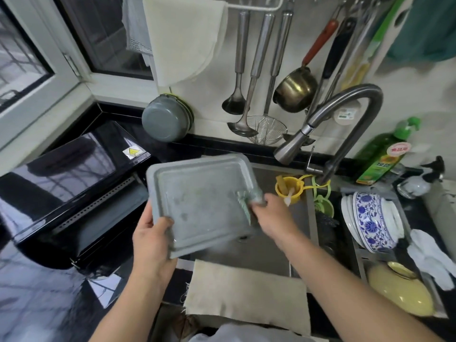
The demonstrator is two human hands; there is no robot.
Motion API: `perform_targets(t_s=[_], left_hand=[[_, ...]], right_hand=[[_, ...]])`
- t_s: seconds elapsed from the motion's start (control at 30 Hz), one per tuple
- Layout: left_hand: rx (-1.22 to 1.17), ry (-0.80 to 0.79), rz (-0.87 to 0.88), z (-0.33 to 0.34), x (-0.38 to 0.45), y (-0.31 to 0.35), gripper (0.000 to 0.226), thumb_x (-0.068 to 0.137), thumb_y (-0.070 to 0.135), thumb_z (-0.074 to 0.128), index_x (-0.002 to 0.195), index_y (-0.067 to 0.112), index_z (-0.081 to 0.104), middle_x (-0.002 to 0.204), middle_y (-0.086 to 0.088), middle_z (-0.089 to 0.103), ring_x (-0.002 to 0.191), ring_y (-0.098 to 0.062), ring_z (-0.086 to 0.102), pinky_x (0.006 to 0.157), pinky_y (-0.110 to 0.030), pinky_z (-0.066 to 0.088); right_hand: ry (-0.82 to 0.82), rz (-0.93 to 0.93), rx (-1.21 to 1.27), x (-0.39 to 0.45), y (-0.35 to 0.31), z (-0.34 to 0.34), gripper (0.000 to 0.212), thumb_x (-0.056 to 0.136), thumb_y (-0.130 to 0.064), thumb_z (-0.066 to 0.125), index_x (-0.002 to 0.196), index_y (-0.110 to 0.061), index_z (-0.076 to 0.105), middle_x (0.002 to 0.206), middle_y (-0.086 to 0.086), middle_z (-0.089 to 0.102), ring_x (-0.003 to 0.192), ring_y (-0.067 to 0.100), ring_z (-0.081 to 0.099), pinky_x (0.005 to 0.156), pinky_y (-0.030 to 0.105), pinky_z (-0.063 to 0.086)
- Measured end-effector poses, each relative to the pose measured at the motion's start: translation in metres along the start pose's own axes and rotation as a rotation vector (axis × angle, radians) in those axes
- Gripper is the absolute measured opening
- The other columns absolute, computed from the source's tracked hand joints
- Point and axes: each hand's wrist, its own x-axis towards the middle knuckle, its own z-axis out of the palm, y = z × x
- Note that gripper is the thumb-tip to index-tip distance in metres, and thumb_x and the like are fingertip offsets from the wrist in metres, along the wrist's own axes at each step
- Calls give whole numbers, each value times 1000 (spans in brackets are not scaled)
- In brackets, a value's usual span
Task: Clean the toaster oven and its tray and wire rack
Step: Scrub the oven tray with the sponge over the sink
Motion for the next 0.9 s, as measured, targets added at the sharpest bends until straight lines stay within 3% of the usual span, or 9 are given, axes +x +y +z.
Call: perform_targets(t_s=[0.07, 0.2, 0.3, 0.4, 0.53, 0.63, 0.73, 0.8, 0.9], left_hand=[[-50, 68, 0, -2, 1, -3, 74, 86, -14, 41, 132, 36, 69, 127, -7, 74, 114, -36, 71, 91, -55, 60], [-73, 99, -112, 7, -10, -28, 62, 89, -12, 44, 124, 31, 71, 117, -7, 77, 101, -32, 76, 71, -45, 63], [-46, -38, -269, -1, -12, -30, 46, 90, -2, 58, 131, 17, 67, 120, -15, 76, 108, -37, 74, 79, -49, 62], [-30, -126, -372, -8, -6, -16, 29, 95, 28, 67, 122, 19, 77, 127, -14, 74, 114, -38, 72, 89, -54, 58], [-177, 116, -257, 16, -13, -29, 29, 107, 32, 55, 124, 15, 71, 119, -13, 77, 106, -33, 76, 88, -48, 57], [-264, 198, -253, 46, -24, -46, 33, 108, 36, 51, 124, 13, 68, 115, -11, 78, 103, -30, 77, 83, -46, 61], [-340, 242, -264, 61, -19, -43, 38, 109, 40, 50, 123, 9, 65, 109, -13, 79, 98, -31, 78, 87, -48, 61], [-308, 258, -249, 62, -14, -38, 39, 109, 39, 50, 120, 6, 66, 104, -13, 80, 93, -31, 79, 79, -46, 63], [-261, 267, -278, 52, -16, -37, 39, 108, 38, 52, 123, 4, 66, 106, -15, 80, 95, -31, 78, 82, -47, 60]], right_hand=[[-25, 50, 52, -21, 22, 9, 13, 96, -36, 59, 93, -25, 66, 89, -5, 71, 79, 15, 68, 62, 33, 55], [38, 73, 189, 0, 6, -3, 13, 98, -31, 59, 95, -22, 68, 92, -1, 72, 82, 16, 68, 61, 30, 51], [25, -8, 148, 23, -14, -26, 8, 98, -29, 61, 96, -25, 68, 93, -3, 72, 86, 16, 68, 73, 35, 55], [-55, -27, 106, 28, -16, -36, 5, 95, -26, 66, 93, -30, 66, 94, -4, 72, 87, 17, 70, 79, 39, 58], [172, 14, 218, 11, -13, -12, 13, 97, -29, 60, 106, -20, 64, 93, -5, 67, 85, 15, 64, 69, 34, 50], [272, 148, 325, -23, -12, 23, 16, 91, -28, 58, 101, -17, 64, 93, 3, 69, 85, 25, 66, 72, 42, 54], [148, 239, 394, -61, -8, 58, 12, 89, -18, 58, 96, -10, 64, 91, 13, 70, 81, 30, 69, 71, 42, 59], [32, 289, 452, -78, -1, 65, 13, 89, -14, 57, 98, -8, 63, 89, 12, 70, 79, 28, 69, 69, 37, 58], [-27, 265, 368, -72, 3, 55, 13, 90, -17, 59, 99, -9, 63, 84, 3, 66, 73, 18, 62, 59, 26, 44]])
